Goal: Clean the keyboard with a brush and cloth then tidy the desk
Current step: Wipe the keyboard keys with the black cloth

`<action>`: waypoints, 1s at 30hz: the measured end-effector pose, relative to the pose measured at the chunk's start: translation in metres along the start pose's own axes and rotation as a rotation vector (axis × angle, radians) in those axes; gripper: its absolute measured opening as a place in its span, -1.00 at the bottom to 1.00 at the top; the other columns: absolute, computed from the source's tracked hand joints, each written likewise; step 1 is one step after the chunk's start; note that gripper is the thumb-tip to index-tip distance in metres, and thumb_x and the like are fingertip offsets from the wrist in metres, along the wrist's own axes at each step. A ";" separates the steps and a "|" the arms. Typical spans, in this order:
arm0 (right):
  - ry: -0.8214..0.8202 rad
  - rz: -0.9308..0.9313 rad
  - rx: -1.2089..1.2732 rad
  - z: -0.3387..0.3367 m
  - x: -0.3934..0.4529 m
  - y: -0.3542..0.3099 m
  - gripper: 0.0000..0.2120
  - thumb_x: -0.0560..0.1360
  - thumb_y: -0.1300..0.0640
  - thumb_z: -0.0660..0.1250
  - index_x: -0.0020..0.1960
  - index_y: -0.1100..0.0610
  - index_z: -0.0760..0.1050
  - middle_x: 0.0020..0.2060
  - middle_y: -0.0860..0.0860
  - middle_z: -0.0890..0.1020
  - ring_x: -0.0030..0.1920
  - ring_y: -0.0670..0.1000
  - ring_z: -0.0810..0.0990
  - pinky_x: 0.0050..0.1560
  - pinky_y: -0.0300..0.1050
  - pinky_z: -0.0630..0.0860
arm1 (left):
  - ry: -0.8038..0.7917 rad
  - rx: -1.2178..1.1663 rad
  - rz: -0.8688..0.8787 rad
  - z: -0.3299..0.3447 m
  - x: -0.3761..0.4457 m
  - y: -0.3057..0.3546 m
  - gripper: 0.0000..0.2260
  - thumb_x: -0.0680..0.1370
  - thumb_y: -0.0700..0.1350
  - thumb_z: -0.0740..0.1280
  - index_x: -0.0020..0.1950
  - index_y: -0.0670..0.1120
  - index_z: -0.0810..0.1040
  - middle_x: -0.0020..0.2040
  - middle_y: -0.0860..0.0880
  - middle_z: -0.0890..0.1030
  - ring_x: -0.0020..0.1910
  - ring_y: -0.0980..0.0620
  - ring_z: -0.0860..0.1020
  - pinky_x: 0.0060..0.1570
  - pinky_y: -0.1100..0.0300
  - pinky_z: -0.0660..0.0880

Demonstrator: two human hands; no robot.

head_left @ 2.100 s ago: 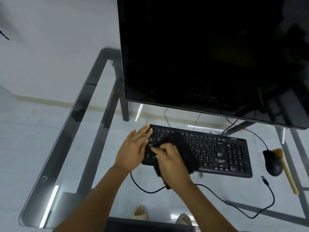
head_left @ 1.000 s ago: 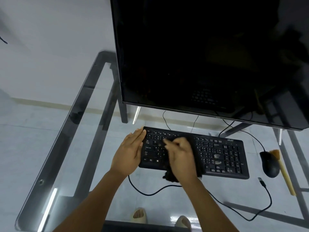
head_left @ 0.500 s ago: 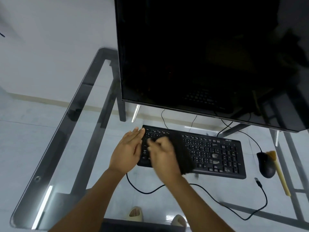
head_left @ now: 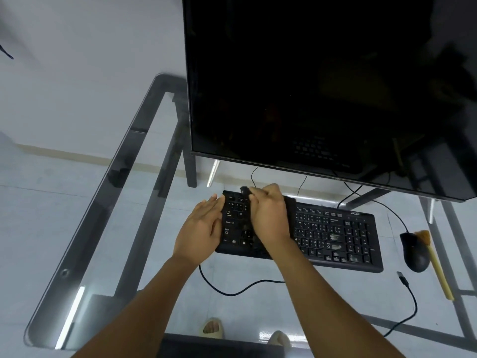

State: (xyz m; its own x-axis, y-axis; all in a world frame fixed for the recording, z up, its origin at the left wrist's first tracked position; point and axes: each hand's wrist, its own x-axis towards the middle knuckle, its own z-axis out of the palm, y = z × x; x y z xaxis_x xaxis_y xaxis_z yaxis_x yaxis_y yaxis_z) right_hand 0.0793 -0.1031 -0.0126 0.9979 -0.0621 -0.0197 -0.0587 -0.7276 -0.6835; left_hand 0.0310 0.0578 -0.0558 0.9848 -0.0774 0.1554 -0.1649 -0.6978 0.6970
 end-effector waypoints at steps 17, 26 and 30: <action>-0.071 -0.158 -0.203 0.010 -0.016 -0.017 -0.77 0.57 0.22 0.24 0.19 0.15 0.55 -0.01 0.06 0.52 0.00 0.02 0.49 0.06 0.01 0.48 | 0.010 -0.013 -0.003 0.000 -0.001 0.003 -0.56 0.58 -0.03 0.05 0.43 -0.10 0.39 0.37 -0.10 0.46 0.39 -0.01 0.36 0.39 0.10 0.26; -0.034 -0.264 -0.278 0.021 -0.027 -0.024 -0.67 0.55 0.18 0.28 0.30 0.04 0.52 -0.02 0.06 0.52 0.00 0.09 0.47 -0.04 -0.05 0.31 | 0.003 -0.022 -0.024 0.002 -0.003 -0.001 -0.56 0.58 0.00 0.04 0.40 -0.09 0.43 0.39 -0.10 0.45 0.39 -0.02 0.36 0.38 0.04 0.32; 0.151 -0.087 -0.272 -0.010 -0.015 0.011 -0.68 0.52 0.26 0.33 0.23 0.05 0.59 -0.07 0.08 0.54 -0.08 0.08 0.51 -0.03 0.02 0.46 | 0.020 -0.023 -0.026 0.002 -0.001 0.000 -0.56 0.58 0.00 0.06 0.41 -0.08 0.43 0.38 -0.10 0.45 0.38 -0.02 0.37 0.38 0.10 0.30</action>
State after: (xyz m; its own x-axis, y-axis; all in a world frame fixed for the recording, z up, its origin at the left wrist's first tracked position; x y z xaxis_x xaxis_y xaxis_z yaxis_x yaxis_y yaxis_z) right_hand 0.0632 -0.1167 -0.0122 0.9853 -0.0770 0.1527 0.0014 -0.8892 -0.4575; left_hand 0.0299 0.0569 -0.0575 0.9876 -0.0450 0.1503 -0.1402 -0.6830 0.7169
